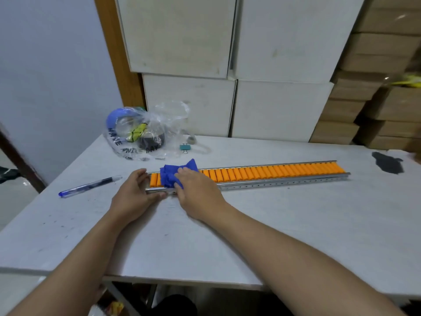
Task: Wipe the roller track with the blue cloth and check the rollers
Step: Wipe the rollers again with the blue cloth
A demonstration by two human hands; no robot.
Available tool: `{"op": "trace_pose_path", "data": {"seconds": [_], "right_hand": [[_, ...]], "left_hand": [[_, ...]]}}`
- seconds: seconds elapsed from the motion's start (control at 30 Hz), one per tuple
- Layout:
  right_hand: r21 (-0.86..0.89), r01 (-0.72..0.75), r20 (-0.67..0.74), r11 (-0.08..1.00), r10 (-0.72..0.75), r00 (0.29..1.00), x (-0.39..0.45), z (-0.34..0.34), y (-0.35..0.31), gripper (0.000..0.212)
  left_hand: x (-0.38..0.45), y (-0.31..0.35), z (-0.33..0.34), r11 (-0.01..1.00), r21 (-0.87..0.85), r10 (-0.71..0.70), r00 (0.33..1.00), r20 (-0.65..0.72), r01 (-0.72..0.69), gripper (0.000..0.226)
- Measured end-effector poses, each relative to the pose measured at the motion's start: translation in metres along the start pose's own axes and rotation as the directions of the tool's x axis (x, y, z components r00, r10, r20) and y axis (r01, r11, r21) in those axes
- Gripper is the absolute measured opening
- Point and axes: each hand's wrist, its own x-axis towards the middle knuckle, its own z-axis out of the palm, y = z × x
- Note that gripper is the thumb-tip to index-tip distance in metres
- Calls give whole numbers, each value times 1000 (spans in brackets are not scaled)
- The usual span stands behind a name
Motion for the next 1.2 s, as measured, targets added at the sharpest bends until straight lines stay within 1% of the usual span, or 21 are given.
{"op": "trace_pose_path", "data": {"seconds": [0.13, 0.23, 0.3, 0.43, 0.53, 0.6, 0.7, 0.8, 0.83, 0.87, 0.9, 0.93, 1.0, 1.07, 1.1, 1.13, 1.2], "right_hand": [[-16, -84, -15, 996, 84, 996, -26, -24, 44, 40], [-31, -193, -45, 981, 191, 980, -48, -48, 79, 38], [-46, -280, -79, 959, 276, 958, -61, -64, 102, 34], [-92, -435, -157, 896, 418, 895, -85, -93, 159, 28], [-108, -566, -225, 818, 534, 815, -101, -112, 202, 25], [-116, -652, -257, 749, 611, 748, -108, -122, 226, 29], [-107, -728, -287, 677, 680, 674, -116, -128, 256, 36], [4, -800, -349, 600, 751, 561, -116, -132, 268, 36], [62, -800, -387, 597, 753, 532, -114, -131, 265, 36], [129, -773, -420, 621, 741, 524, -109, -129, 258, 37], [197, -723, -435, 663, 720, 541, -101, -126, 243, 39], [255, -655, -430, 711, 690, 582, -91, -121, 224, 41], [322, -489, -393, 811, 584, 710, -66, -106, 175, 35], [332, -336, -315, 882, 439, 841, -45, -89, 118, 26], [336, -272, -249, 902, 363, 898, -35, -78, 90, 27], [323, -222, -167, 920, 286, 943, -26, -67, 64, 33], [216, -107, -46, 970, 120, 992, -9, -44, 17, 43]], "left_hand": [[-1, 0, -2, 996, 67, 54, 999, -1, -54, 101], [-4, 2, -2, 994, 93, 57, 998, -1, -57, 94], [-5, 2, -2, 995, 80, 52, 999, -4, -51, 93], [-4, 0, -2, 996, 83, 45, 999, 0, -44, 99], [-3, -2, -1, 995, 80, 57, 998, 1, -56, 95], [-2, -3, -1, 995, 78, 67, 998, -2, -66, 93], [-1, -5, 0, 993, 84, 79, 997, -7, -78, 92], [2, -5, 0, 993, 93, 77, 997, -10, -76, 93], [3, -5, 1, 993, 94, 76, 997, -10, -74, 94], [3, -5, 1, 993, 95, 76, 997, -10, -75, 94], [3, -4, 1, 993, 95, 75, 997, -10, -74, 94], [2, -4, 1, 993, 95, 73, 997, -12, -72, 93], [1, -3, 1, 994, 92, 68, 998, -10, -67, 92], [0, -3, 1, 994, 94, 62, 998, -2, -62, 91], [0, -4, 1, 994, 92, 59, 998, -1, -59, 91], [0, -5, 1, 994, 91, 58, 998, -3, -57, 91], [2, -6, 1, 995, 74, 63, 998, -7, -62, 88]]}}
